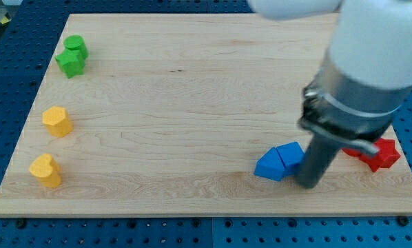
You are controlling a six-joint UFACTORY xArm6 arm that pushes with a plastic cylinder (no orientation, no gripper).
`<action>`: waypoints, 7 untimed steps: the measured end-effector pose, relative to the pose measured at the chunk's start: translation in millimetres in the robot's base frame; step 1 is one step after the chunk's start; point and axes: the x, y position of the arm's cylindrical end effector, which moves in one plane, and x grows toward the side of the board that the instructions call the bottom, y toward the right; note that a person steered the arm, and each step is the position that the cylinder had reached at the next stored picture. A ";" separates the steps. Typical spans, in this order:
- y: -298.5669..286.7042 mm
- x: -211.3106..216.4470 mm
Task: Move the blue cube and the blue triangle towards the bottom center of the board
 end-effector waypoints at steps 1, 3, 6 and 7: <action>21.0 -16.3; -1.0 -16.3; -80.0 -16.3; -101.1 -16.3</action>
